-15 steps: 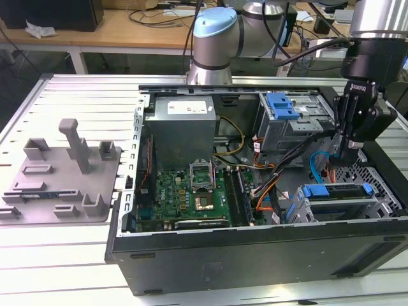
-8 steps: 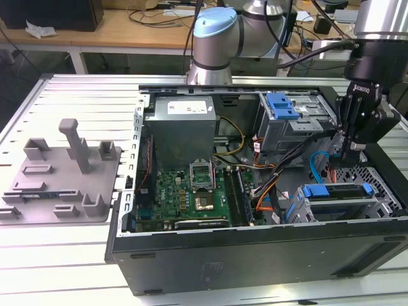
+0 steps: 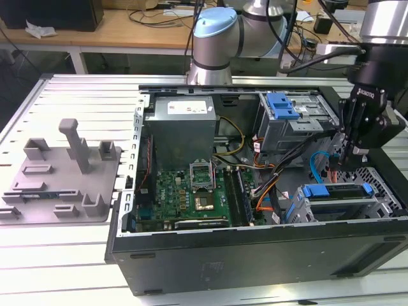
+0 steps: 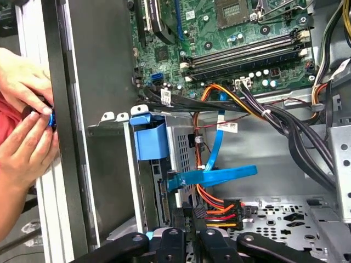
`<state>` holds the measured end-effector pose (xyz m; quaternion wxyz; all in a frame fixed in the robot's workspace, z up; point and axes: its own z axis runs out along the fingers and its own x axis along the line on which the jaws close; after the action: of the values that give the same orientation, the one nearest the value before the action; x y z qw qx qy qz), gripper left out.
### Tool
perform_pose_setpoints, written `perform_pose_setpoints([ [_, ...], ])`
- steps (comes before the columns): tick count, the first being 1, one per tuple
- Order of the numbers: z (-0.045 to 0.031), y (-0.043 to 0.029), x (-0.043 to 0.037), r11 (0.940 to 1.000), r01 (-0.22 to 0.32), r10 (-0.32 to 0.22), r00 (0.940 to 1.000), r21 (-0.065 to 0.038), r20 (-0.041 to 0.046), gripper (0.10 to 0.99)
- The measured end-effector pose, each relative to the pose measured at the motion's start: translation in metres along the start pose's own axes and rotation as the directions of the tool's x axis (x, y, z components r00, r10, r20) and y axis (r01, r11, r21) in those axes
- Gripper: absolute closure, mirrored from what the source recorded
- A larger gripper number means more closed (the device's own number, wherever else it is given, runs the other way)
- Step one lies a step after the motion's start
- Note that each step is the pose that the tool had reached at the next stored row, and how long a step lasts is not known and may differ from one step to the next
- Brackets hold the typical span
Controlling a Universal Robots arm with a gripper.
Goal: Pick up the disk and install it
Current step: 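Insert the first disk wire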
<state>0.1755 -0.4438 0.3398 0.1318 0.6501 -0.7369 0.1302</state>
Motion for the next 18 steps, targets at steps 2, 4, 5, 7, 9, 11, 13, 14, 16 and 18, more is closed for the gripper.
perform_pose_setpoints([
  [2, 0.0009, -0.0004, 0.0032, 1.0, 0.001, -0.001, 0.9998, -0.002, 0.0174, 0.922],
  [4, 0.0015, -0.0007, 0.0052, 1.0, 0.001, -0.001, 0.9995, -0.003, 0.0303, 0.922],
  [5, 0.0019, -0.001, 0.0076, 1.0, 0.002, -0.002, 0.9991, -0.005, 0.0422, 0.922],
  [7, 0.0025, -0.0013, 0.01, 1.0, 0.003, -0.003, 0.999, -0.005, 0.0448, 0.922],
  [9, 0.003, -0.0017, 0.0136, 1.0, 0.005, -0.004, 0.9988, -0.004, 0.0479, 0.922],
  [11, 0.0034, -0.0022, 0.0176, 1.0, 0.006, -0.006, 0.9986, -0.004, 0.053, 0.922],
  [13, 0.0034, -0.0025, 0.0197, 1.0, 0.008, -0.007, 0.9983, -0.004, 0.0579, 0.922],
  [14, 0.0034, -0.0026, 0.0207, 1.0, 0.009, -0.008, 0.9981, -0.004, 0.0605, 0.922],
  [16, 0.0032, -0.0028, 0.0223, 0.9999, 0.011, -0.011, 0.9975, -0.005, 0.0704, 0.922],
  [18, 0.003, -0.0029, 0.0235, 0.9999, 0.016, -0.016, 0.996, -0.005, 0.0882, 0.922],
])
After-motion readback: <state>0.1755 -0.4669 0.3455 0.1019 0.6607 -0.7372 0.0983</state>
